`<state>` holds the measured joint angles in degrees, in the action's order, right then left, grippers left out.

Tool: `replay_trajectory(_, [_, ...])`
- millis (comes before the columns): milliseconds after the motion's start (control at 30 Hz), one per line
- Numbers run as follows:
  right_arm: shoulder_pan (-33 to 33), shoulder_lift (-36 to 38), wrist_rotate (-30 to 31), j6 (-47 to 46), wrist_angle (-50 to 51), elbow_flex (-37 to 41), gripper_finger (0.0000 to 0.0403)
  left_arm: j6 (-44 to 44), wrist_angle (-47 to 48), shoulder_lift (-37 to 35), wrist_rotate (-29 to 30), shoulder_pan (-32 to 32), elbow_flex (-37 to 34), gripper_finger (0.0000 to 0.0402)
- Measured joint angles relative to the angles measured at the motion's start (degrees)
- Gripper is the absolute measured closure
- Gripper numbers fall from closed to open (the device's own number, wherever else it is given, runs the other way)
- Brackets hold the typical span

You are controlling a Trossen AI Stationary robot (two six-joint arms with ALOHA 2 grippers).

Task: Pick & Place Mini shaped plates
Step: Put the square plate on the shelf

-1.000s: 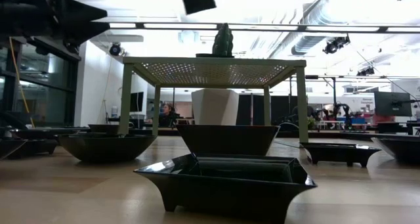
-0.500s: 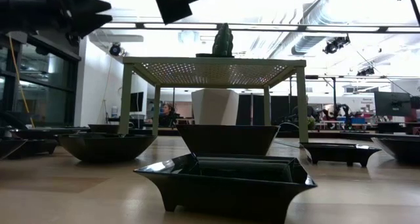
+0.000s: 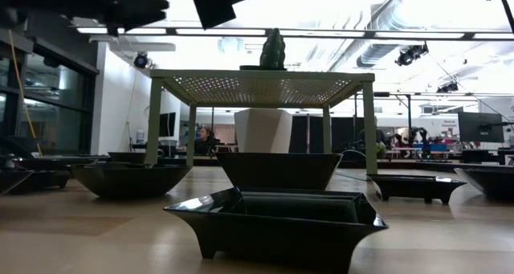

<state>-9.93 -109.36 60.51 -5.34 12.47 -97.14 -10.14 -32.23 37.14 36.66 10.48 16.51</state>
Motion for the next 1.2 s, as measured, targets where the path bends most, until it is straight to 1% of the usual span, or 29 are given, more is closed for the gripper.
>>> replay_trajectory(100, [0.1, 0.0, -0.5, 0.0, 0.0, 0.0, 0.0403, -1.2, 3.9, 5.0, 2.0, 0.0, 4.7, 0.0193])
replay_trajectory(200, [0.1, 0.0, -0.6, 0.0, 0.0, 0.0, 0.0403, -1.4, 4.8, 8.8, 4.6, 0.0, 8.0, 0.0193])
replay_trajectory(333, [0.1, 0.0, -0.7, 0.2, 0.0, 0.0, 0.0403, -1.4, 5.0, 12.1, 7.5, 0.0, 11.0, 0.0193])
replay_trajectory(500, [0.1, 0.0, -1.0, 0.2, -0.1, 0.0, 0.0403, -0.4, 5.4, 14.6, 8.1, 0.0, 12.8, 0.0193])
replay_trajectory(700, [0.1, 0.0, -1.1, 0.3, -0.2, 0.0, 0.0403, 4.6, 5.3, 17.6, 7.4, 0.0, 14.1, 0.0193])
replay_trajectory(867, [0.1, 0.0, -2.1, 0.3, -0.3, 0.0, 0.0403, 9.2, 5.1, 18.7, 8.8, 0.0, 14.4, 0.0197])
replay_trajectory(967, [0.1, 0.0, -2.5, 0.3, -0.3, 0.0, 0.0403, 12.0, 5.2, 18.7, 9.4, 0.0, 14.4, 0.0217])
replay_trajectory(1200, [0.1, 0.0, -2.9, 0.5, -0.3, 0.0, 0.0403, 13.5, 5.1, 18.7, 10.3, 0.0, 14.4, 0.0296])
